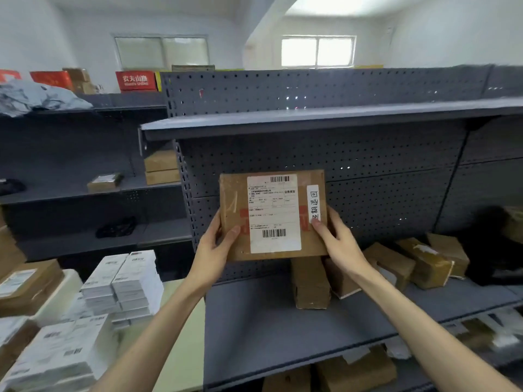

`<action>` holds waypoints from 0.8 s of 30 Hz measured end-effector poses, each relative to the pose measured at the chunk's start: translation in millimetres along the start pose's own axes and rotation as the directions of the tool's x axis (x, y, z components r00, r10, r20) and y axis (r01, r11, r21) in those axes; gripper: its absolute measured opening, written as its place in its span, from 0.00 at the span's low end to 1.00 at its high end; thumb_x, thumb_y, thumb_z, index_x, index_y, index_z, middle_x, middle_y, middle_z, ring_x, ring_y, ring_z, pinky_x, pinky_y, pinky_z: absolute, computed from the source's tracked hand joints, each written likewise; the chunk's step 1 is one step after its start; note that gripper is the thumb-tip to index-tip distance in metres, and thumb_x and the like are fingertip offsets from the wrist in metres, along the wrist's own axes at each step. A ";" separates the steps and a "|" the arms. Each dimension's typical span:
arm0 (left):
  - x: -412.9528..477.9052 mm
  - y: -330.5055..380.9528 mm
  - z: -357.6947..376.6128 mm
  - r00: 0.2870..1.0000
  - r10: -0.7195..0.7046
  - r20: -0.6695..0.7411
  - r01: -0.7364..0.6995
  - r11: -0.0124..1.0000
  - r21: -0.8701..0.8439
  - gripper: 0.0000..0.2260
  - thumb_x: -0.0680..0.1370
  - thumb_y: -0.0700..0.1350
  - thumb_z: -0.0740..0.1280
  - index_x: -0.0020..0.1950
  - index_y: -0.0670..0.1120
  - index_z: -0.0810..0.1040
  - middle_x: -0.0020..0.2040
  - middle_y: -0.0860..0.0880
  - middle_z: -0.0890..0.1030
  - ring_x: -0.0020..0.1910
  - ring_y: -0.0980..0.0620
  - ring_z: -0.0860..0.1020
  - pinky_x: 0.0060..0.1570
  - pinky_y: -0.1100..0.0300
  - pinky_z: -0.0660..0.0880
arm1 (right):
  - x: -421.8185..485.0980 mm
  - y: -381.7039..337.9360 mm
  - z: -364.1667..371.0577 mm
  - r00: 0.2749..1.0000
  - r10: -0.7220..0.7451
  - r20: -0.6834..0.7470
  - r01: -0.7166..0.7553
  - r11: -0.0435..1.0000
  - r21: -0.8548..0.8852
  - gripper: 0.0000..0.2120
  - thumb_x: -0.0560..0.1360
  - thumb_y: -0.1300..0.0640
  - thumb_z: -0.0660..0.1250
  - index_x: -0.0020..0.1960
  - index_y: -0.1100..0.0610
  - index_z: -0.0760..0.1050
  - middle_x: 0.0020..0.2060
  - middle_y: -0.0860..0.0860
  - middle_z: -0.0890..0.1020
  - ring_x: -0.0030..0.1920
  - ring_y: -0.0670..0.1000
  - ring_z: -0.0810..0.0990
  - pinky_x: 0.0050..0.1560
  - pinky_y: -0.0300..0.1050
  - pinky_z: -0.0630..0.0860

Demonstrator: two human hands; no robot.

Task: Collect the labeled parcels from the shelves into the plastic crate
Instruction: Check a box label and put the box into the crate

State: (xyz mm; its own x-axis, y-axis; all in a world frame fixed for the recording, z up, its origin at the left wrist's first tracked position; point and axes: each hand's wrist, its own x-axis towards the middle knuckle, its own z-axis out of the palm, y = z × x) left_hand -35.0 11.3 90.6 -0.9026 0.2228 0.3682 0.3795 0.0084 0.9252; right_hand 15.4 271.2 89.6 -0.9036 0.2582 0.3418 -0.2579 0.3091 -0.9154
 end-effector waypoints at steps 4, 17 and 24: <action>15.0 4.3 35.6 0.987 0.035 0.155 -0.033 0.999 -0.015 0.23 0.83 0.49 0.65 0.78 0.56 0.66 0.67 0.58 0.79 0.66 0.58 0.78 0.70 0.52 0.72 | -26.2 -5.1 -37.6 0.989 0.011 -0.146 -0.015 1.000 -0.023 0.24 0.81 0.47 0.62 0.76 0.46 0.63 0.62 0.38 0.78 0.62 0.39 0.77 0.66 0.46 0.75; -6.8 34.8 267.0 0.793 0.190 0.578 -0.035 0.963 -0.268 0.24 0.82 0.46 0.67 0.78 0.51 0.66 0.67 0.58 0.78 0.64 0.63 0.77 0.60 0.67 0.75 | -176.7 -29.2 -218.8 0.778 0.034 -0.628 -0.185 0.967 -0.176 0.21 0.82 0.49 0.62 0.74 0.45 0.65 0.58 0.33 0.78 0.55 0.31 0.78 0.51 0.30 0.76; -24.1 82.5 405.3 0.662 0.314 0.681 -0.080 0.933 -0.352 0.24 0.82 0.47 0.67 0.77 0.50 0.66 0.60 0.69 0.78 0.61 0.68 0.77 0.61 0.66 0.75 | -227.8 -39.0 -327.4 0.618 -0.041 -0.785 -0.236 0.943 -0.235 0.23 0.81 0.48 0.62 0.76 0.45 0.64 0.62 0.39 0.78 0.59 0.36 0.78 0.54 0.33 0.77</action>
State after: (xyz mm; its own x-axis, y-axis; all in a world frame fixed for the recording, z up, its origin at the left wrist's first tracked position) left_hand 100.3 401.8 120.8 -0.3397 0.8138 0.4714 0.3551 -0.3532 0.8656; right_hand 343.2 500.0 117.1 -0.2799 0.8654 0.4155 0.0509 0.4456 -0.8938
